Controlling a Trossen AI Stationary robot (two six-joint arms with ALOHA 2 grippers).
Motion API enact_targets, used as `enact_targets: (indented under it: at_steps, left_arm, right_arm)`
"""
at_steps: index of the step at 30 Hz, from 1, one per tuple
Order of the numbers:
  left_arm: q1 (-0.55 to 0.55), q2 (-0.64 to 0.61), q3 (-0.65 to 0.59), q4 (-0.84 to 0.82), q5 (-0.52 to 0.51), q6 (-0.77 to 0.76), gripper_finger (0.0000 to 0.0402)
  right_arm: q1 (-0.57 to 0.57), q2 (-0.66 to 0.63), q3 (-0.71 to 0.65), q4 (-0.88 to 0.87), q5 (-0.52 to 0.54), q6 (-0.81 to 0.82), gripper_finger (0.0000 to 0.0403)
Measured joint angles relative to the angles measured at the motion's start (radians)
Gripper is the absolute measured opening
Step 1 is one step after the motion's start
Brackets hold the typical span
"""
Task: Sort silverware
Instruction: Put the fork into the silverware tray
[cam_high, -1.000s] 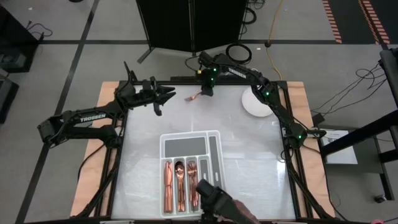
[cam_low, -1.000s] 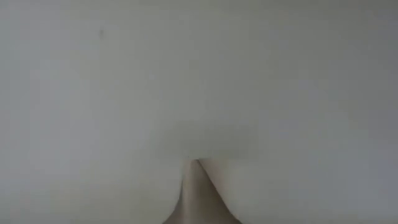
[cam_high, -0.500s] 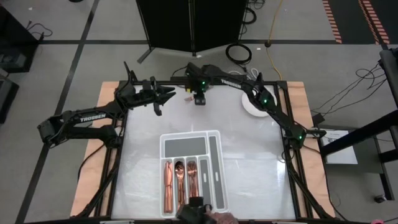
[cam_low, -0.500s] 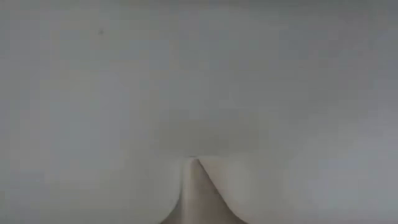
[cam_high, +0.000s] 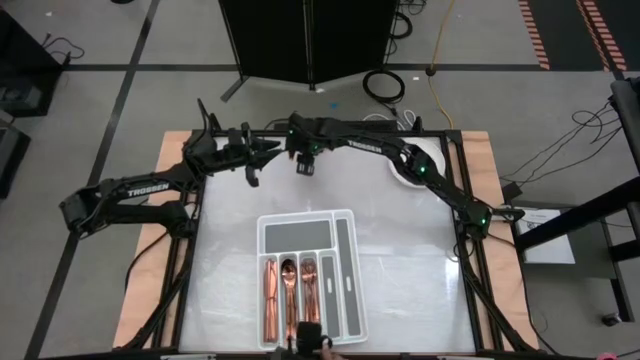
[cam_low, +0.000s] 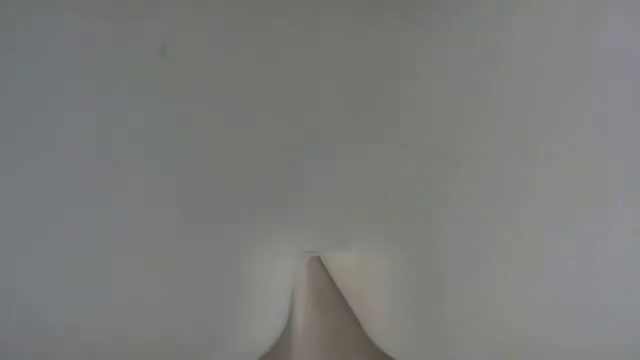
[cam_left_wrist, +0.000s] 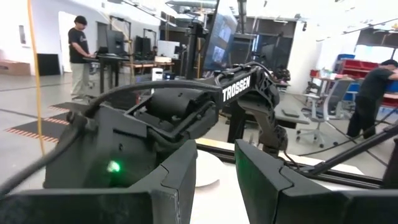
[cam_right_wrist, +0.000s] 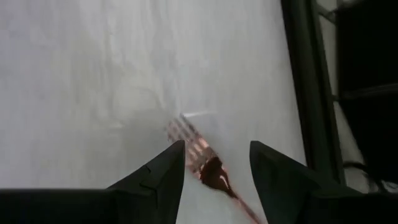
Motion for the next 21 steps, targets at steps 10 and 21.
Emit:
enact_targets:
  at_steps: [10,21]
  left_arm:
    - [0.0,-0.011,0.0,-0.001,0.005,0.001,0.0111]
    - [0.0,-0.071,0.001,-0.052,0.014,-0.026,0.0111]
  right_arm:
    - [0.108,0.006,0.0,0.04,0.224,0.089,0.017]
    - [0.14,0.046,-0.003,0.075,0.401,0.2,0.0169]
